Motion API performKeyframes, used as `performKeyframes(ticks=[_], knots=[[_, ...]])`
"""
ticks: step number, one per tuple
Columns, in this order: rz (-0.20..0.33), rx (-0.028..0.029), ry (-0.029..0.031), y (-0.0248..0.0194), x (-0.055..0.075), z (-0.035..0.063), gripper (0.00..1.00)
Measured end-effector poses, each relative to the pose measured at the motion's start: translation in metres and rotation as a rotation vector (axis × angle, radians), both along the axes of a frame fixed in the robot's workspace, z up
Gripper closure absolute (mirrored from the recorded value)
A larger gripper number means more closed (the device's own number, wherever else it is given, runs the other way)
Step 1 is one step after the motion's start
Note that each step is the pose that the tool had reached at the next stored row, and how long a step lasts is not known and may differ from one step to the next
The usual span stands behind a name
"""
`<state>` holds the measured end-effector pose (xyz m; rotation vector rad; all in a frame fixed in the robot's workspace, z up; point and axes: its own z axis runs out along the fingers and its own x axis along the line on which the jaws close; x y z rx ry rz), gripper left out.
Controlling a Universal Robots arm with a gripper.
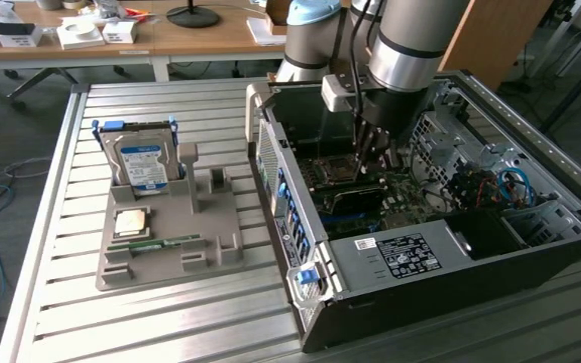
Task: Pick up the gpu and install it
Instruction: 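Press down on the gpu until it lock into place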
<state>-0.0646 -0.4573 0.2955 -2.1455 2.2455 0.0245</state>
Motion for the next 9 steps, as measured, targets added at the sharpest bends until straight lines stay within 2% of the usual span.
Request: performKeyframes(ticks=[4, 9], knots=[[0.000, -0.0003, 0.0000, 0.0002, 0.000, -0.0011, 0.89], [-0.001, -0.0001, 0.0000, 0.0057, -0.011, -0.0017, 0.89]])
